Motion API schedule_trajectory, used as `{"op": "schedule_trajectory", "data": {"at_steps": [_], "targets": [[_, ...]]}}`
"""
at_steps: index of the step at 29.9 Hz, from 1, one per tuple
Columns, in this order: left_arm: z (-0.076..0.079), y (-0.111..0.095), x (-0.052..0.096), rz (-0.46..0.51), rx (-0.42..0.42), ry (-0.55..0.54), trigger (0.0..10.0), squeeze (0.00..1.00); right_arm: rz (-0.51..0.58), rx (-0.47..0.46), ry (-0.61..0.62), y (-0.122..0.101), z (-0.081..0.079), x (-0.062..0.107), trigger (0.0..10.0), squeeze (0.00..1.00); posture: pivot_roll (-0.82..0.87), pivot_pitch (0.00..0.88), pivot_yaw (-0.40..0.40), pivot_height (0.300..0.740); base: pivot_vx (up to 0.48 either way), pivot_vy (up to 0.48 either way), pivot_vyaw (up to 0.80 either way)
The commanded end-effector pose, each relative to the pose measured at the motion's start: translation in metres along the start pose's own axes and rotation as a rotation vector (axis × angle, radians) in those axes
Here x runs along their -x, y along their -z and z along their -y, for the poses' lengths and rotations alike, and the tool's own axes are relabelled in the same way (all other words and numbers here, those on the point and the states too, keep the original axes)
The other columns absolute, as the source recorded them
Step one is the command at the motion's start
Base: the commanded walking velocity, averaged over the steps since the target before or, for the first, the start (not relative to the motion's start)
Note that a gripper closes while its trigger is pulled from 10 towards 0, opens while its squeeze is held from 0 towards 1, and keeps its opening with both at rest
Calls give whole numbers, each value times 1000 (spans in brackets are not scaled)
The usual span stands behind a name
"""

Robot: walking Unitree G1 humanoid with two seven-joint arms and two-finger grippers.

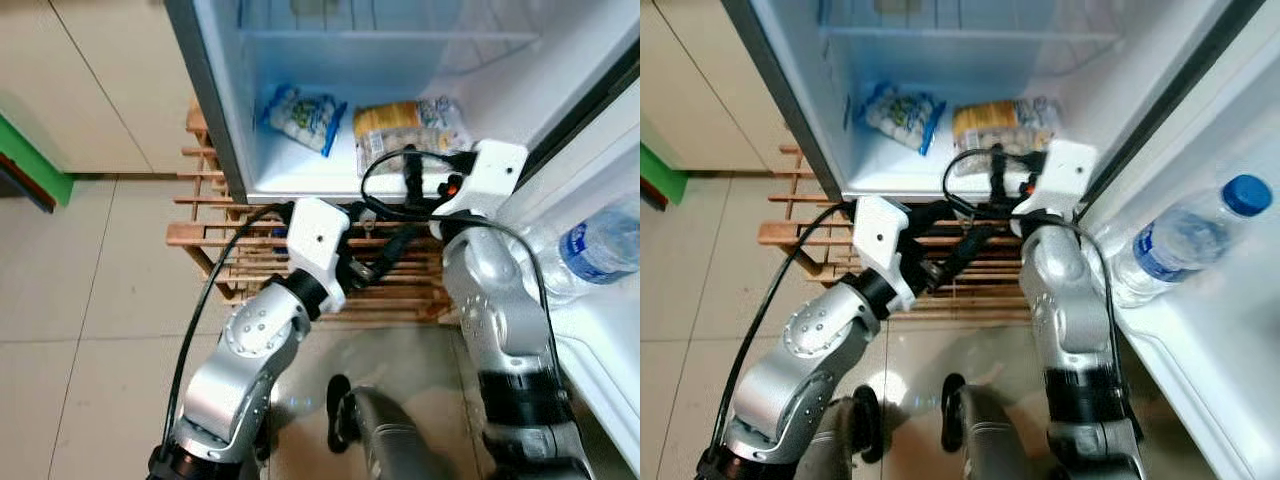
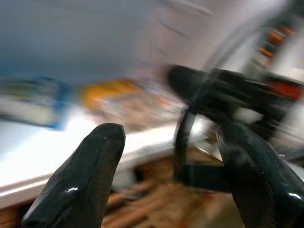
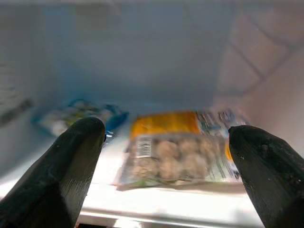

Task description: Restocking fridge

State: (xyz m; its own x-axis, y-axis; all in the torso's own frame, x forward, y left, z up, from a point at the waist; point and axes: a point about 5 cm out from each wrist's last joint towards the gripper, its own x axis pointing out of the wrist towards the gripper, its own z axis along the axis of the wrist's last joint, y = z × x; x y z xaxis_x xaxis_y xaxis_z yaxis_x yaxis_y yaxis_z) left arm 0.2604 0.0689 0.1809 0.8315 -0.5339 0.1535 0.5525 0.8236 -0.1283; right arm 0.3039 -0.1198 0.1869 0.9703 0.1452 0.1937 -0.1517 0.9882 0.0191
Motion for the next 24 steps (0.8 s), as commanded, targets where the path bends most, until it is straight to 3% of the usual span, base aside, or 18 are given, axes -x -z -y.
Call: {"op": "schedule_trajectory", "data": {"at_steps": [1, 2, 7, 9, 10, 15, 17, 19, 21, 22, 23, 24], "targets": [[-20, 2, 14, 11, 32, -103, 10000, 0, 48, 70, -20, -2, 5, 13, 10000, 0, -67, 63, -57, 736, 0, 0, 0], [-33, 4, 21, 11, 4, -175, 10000, 0, 39, 85, -15, 4, 11, 23, 10000, 0, -65, 31, -51, 736, 0, 0, 0], [-50, 4, 33, 5, -37, -281, 10000, 0, -14, 114, 21, 18, 29, 42, 10000, 0, -64, 7, -42, 736, 0, 0, 0], [-63, 7, 42, -38, -165, -360, 10000, 0, -90, 140, 82, 37, 48, 62, 10000, 0, -63, 0, -32, 736, 0, 0, 0], [-66, 11, 47, -56, -168, -372, 10000, 0, -136, 177, 112, 48, 59, 74, 10000, 0, -66, 0, -25, 736, 0, 0, 0], [-67, 17, 55, -82, -155, -383, 10000, 0, -207, 178, 197, 62, 79, 90, 10000, 0, -69, 0, -20, 736, 0, 0, 0], [-62, 21, 51, -100, -146, -350, 10000, 0, -209, 186, 195, 63, 79, 87, 10000, 0, -74, 0, -15, 736, 0, 0, 0], [-53, 23, 33, -107, -130, -276, 10000, 0, -176, 190, 165, 60, 71, 72, 10000, 0, -77, 0, -16, 736, 0, 0, 0], [-50, 23, 27, -105, -126, -251, 10000, 0, -169, 193, 157, 59, 68, 67, 10000, 0, -77, 0, -18, 736, 0, 0, 0], [-28, 22, 4, -120, -95, -84, 10000, 0, -133, 190, 118, 57, 56, 45, 10000, 0, -83, 0, -7, 736, 0, 0, 0], [-28, 22, 4, -120, -95, -84, 10000, 0, -133, 190, 118, 57, 56, 45, 10000, 0, -83, 0, -7, 736, 0, 0, 0], [-10, 19, -14, -127, -74, 43, 10000, 0, -98, 184, 85, 55, 43, 25, 10000, 0, -95, 0, -6, 736, 0, 0, 0]]}}
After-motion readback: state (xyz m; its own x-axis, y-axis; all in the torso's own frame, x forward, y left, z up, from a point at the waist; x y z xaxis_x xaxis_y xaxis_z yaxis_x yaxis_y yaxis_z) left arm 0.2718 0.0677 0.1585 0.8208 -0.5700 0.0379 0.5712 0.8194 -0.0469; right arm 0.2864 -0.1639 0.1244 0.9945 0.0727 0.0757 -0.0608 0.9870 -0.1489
